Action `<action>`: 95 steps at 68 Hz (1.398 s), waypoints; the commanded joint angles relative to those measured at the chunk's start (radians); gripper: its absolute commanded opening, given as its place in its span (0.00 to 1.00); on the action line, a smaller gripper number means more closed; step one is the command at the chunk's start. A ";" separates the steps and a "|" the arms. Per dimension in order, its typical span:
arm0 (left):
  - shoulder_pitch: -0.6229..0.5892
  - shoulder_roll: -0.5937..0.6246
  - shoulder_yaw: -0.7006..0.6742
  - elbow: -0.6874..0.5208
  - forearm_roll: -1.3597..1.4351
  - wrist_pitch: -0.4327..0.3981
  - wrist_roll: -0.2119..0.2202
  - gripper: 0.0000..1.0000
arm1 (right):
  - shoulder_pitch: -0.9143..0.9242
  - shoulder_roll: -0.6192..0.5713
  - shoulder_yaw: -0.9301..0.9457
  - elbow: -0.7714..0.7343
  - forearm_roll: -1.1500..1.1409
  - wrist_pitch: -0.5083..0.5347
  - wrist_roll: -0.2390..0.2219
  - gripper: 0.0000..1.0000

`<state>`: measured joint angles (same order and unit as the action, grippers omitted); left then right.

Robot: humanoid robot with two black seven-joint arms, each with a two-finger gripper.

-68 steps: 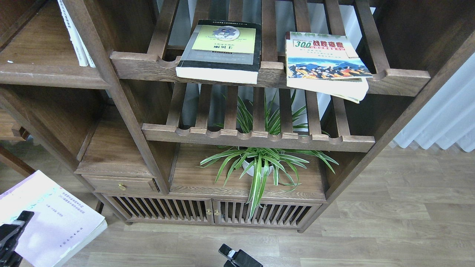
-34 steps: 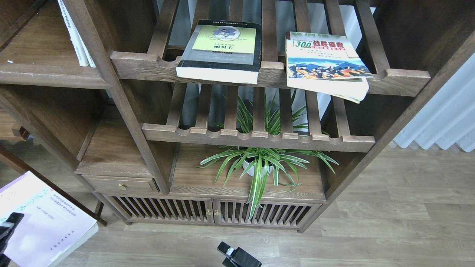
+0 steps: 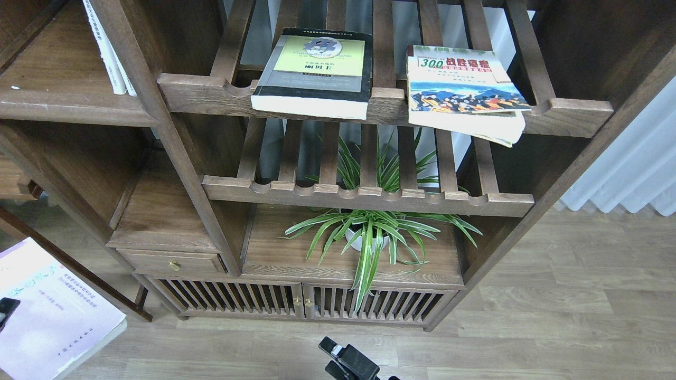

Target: Organize books on shelf

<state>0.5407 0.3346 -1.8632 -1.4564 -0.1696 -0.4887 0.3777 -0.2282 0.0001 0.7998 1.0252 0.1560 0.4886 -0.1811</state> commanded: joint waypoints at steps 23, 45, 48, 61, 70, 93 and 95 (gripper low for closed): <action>-0.015 0.092 -0.131 -0.131 0.024 0.000 0.015 0.09 | 0.007 0.000 0.030 -0.017 0.000 0.000 -0.003 1.00; -0.062 0.256 -0.260 -0.125 0.025 0.000 0.018 0.09 | 0.007 0.000 0.042 -0.022 -0.001 0.000 -0.005 1.00; -0.088 0.305 -0.275 -0.119 0.027 0.000 0.018 0.07 | 0.006 0.000 0.042 -0.024 -0.001 0.000 -0.005 1.00; -0.234 0.396 -0.284 -0.052 0.105 0.000 0.070 0.07 | 0.006 0.000 0.044 -0.016 -0.001 0.000 -0.005 1.00; -0.361 0.405 -0.284 -0.042 0.194 0.000 0.111 0.07 | 0.003 0.000 0.044 -0.016 -0.001 0.000 -0.005 1.00; -0.618 0.429 -0.266 -0.036 0.415 0.000 0.111 0.08 | 0.003 0.000 0.041 -0.013 0.000 0.000 -0.005 1.00; -0.645 0.431 -0.263 -0.036 0.440 0.000 0.111 0.08 | 0.003 0.000 0.041 -0.014 0.000 0.000 -0.005 1.00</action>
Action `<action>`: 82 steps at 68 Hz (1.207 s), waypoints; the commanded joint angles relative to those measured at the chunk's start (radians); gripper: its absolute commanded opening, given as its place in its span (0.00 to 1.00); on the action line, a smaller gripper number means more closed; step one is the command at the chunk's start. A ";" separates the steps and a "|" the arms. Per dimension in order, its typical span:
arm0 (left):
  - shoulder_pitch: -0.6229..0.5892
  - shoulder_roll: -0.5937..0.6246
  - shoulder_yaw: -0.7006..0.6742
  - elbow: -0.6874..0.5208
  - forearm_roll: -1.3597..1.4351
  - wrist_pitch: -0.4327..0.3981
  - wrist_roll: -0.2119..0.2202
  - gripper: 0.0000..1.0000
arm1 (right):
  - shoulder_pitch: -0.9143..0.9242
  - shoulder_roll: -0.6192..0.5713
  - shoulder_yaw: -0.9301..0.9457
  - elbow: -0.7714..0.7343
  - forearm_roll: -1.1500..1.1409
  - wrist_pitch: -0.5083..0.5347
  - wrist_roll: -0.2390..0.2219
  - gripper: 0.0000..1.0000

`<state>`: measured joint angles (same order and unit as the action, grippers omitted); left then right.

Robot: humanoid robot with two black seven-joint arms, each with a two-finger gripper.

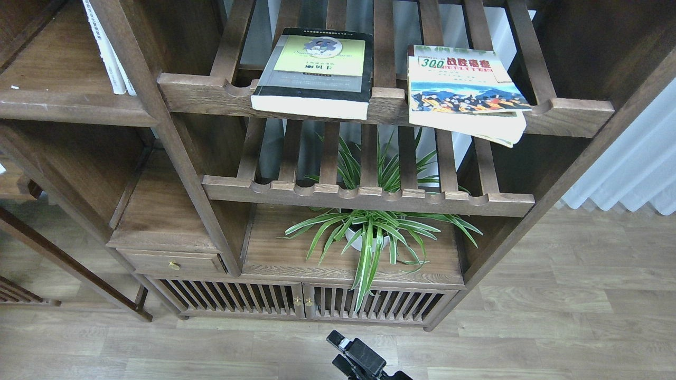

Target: Organize books on shelf

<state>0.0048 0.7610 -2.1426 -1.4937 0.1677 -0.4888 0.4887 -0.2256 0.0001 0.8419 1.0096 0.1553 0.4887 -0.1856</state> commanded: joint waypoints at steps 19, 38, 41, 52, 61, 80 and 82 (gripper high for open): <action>-0.371 -0.026 0.079 0.055 0.309 0.000 0.000 0.08 | 0.000 0.000 -0.001 0.007 0.001 0.000 0.002 1.00; -0.540 -0.149 0.092 0.133 0.486 0.000 0.000 0.08 | 0.000 0.000 -0.003 0.012 0.003 0.000 0.005 1.00; -0.559 -0.167 0.101 0.138 0.500 0.000 0.000 0.08 | -0.001 0.000 0.000 0.012 0.007 0.000 0.006 1.00; -0.589 -0.198 0.148 0.135 0.510 0.000 0.000 0.08 | 0.000 0.000 0.000 0.021 0.016 0.000 0.005 1.00; -0.618 -0.195 0.175 0.136 0.513 0.000 0.000 0.08 | 0.011 0.000 -0.001 0.032 0.018 0.000 0.005 1.00; -0.632 -0.200 0.167 0.130 0.507 0.000 0.000 0.08 | 0.049 0.000 -0.003 0.053 0.039 0.000 0.005 1.00; -0.632 -0.198 0.171 0.130 0.507 0.000 0.000 0.08 | 0.051 0.000 -0.001 0.053 0.044 0.000 0.005 1.00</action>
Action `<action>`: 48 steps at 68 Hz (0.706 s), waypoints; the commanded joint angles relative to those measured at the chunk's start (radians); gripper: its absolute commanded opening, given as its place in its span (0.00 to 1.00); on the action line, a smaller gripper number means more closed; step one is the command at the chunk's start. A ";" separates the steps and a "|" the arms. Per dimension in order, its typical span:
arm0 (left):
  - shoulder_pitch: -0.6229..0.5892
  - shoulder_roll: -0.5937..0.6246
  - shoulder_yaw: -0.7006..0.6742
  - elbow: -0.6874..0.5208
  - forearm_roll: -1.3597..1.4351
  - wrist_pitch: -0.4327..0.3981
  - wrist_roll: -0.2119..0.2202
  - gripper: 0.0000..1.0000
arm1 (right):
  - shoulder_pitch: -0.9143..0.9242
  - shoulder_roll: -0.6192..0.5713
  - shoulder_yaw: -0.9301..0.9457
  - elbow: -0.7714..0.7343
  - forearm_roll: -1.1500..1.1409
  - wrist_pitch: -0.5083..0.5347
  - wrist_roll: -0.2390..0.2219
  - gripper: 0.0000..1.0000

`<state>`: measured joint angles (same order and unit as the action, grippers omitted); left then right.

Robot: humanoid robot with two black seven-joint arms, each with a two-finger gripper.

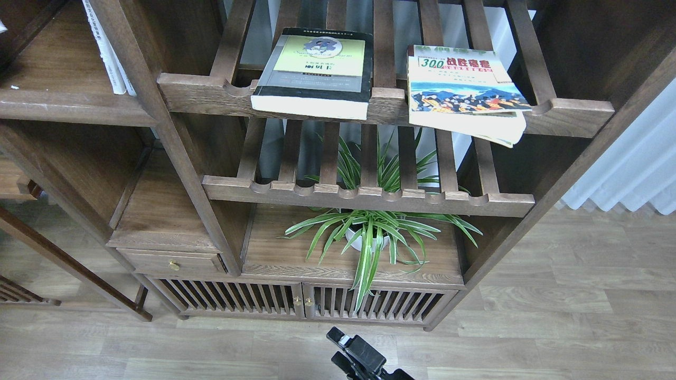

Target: Organize books on shelf

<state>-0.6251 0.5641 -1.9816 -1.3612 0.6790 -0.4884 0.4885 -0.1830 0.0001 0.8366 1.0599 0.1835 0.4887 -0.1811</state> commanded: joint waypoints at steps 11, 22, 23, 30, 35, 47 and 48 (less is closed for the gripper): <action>-0.034 -0.003 0.037 0.005 -0.007 0.000 0.000 0.08 | 0.014 0.000 0.004 0.003 0.047 0.000 -0.001 1.00; -0.097 -0.018 0.075 0.010 -0.019 0.000 0.000 0.07 | 0.014 0.000 -0.001 0.003 0.047 0.000 -0.001 1.00; -0.100 -0.020 0.078 0.010 -0.019 0.000 0.000 0.08 | 0.013 0.000 -0.001 0.003 0.047 0.000 -0.001 1.00; -0.156 -0.023 0.118 0.031 -0.022 0.000 0.000 0.08 | 0.013 0.000 -0.005 0.003 0.047 0.000 -0.001 1.00; -0.189 -0.023 0.121 0.111 -0.035 0.000 -0.008 0.08 | 0.013 0.000 -0.008 0.003 0.047 0.000 -0.001 1.00; -0.234 -0.016 0.170 0.195 -0.095 0.000 -0.036 0.08 | 0.008 0.000 -0.010 0.005 0.047 0.000 -0.001 1.00; -0.238 -0.016 0.175 0.197 -0.096 0.000 -0.039 0.08 | 0.007 0.000 -0.010 0.003 0.047 0.000 -0.001 1.00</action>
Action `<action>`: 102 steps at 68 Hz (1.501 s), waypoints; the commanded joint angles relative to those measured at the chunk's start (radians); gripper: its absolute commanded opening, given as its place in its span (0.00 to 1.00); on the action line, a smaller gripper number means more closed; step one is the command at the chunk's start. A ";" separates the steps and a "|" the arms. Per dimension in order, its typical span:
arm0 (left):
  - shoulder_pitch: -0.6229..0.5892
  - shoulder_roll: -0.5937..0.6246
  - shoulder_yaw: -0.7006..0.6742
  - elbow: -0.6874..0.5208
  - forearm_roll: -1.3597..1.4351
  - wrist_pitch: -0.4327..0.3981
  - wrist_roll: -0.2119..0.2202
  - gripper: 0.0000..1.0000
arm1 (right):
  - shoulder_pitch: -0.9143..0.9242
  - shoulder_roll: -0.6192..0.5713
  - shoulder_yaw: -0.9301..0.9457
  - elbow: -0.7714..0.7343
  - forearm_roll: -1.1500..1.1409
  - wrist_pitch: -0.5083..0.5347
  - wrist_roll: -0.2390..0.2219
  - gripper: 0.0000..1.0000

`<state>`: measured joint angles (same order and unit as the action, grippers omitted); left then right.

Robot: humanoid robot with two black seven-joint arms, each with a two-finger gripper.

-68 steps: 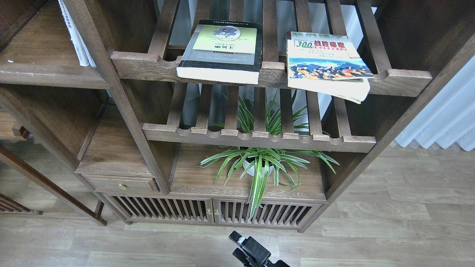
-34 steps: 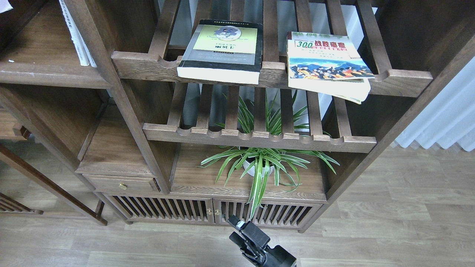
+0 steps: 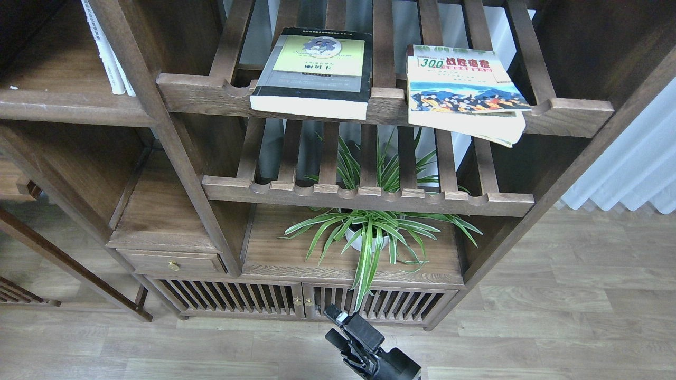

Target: Organize books on shelf

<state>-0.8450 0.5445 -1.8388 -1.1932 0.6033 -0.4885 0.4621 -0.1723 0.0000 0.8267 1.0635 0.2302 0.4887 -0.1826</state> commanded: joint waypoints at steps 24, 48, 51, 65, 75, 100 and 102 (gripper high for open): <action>-0.080 -0.008 0.154 0.101 -0.135 0.071 -0.079 0.08 | -0.013 0.000 0.003 -0.002 0.001 0.000 0.000 1.00; -0.123 -0.008 0.199 0.175 -0.172 0.130 -0.085 0.08 | -0.015 0.000 0.003 -0.002 0.011 0.000 0.000 1.00; -0.141 -0.008 0.208 0.196 -0.172 0.128 -0.086 0.08 | -0.015 0.000 0.003 -0.002 0.011 0.000 0.000 1.00; -0.241 -0.008 0.294 0.319 -0.172 0.116 -0.138 0.07 | 0.011 -0.003 0.002 -0.002 0.035 0.000 0.000 1.00; -0.266 0.002 0.374 0.363 -0.172 0.079 -0.198 0.07 | 0.014 -0.008 0.003 -0.002 0.035 0.000 0.000 1.00; -0.407 0.020 0.659 0.495 -0.171 0.000 -0.281 0.07 | 0.022 -0.003 0.005 -0.002 0.049 0.000 0.000 1.00; -0.411 0.020 0.670 0.500 -0.171 0.000 -0.286 0.07 | 0.022 -0.003 0.006 -0.002 0.050 0.000 0.000 1.00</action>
<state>-1.2220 0.5624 -1.2389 -0.7231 0.4317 -0.4677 0.1989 -0.1503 -0.0059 0.8318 1.0599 0.2791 0.4887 -0.1826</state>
